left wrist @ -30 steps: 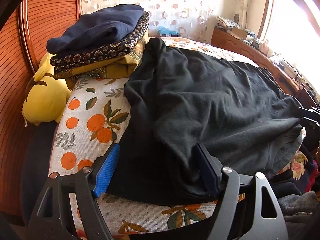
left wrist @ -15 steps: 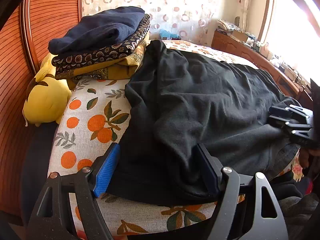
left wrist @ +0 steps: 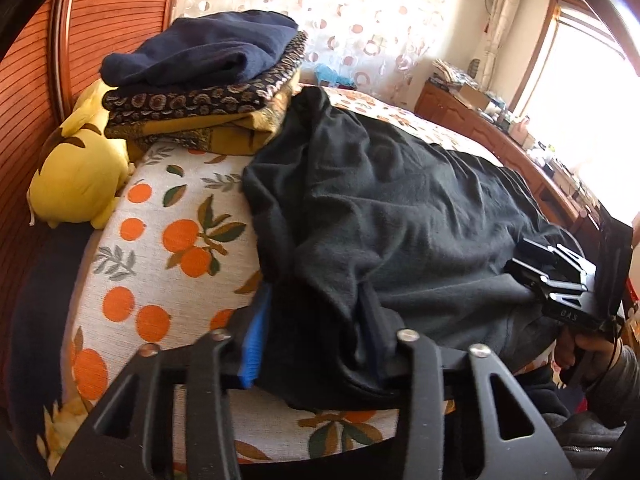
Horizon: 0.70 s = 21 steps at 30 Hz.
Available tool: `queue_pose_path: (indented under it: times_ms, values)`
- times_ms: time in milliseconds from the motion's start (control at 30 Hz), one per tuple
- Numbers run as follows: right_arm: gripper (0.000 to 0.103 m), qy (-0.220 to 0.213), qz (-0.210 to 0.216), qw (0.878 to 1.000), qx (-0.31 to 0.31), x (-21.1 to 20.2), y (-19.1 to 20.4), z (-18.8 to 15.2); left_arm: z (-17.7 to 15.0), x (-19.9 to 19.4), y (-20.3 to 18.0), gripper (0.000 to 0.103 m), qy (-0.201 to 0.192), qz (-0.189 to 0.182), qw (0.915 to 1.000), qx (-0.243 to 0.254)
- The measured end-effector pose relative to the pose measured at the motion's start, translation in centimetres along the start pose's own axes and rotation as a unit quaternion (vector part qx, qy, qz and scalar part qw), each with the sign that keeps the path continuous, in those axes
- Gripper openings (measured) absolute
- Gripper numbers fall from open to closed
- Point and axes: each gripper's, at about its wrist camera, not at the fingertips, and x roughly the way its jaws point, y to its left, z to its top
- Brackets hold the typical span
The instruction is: Fold small clothes
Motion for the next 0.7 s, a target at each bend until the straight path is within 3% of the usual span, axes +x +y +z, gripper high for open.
queue_pose_path:
  times_ms: [67,133,400,700]
  values:
    - [0.069,-0.001,0.001,1.0,0.001,-0.1,0.0,-0.1,0.0,0.1,-0.6,0.015,0.004,-0.004,1.0,0.007]
    - [0.069,-0.001,0.003,1.0,0.002,-0.1,-0.1,-0.1,0.3,-0.1,-1.4,0.012,0.001,-0.006,0.9999,0.013]
    - [0.069,0.009,0.03,0.999,0.021,-2.8,-2.9,-0.1,4.1,-2.3,-8.0,0.011,-0.034,-0.066,0.9946,0.072]
    - [0.069,-0.017,-0.029,0.996,0.085,-9.4,-10.8,-2.6,8.8,0.7,-19.8,0.011,-0.017,-0.146,0.975,0.167]
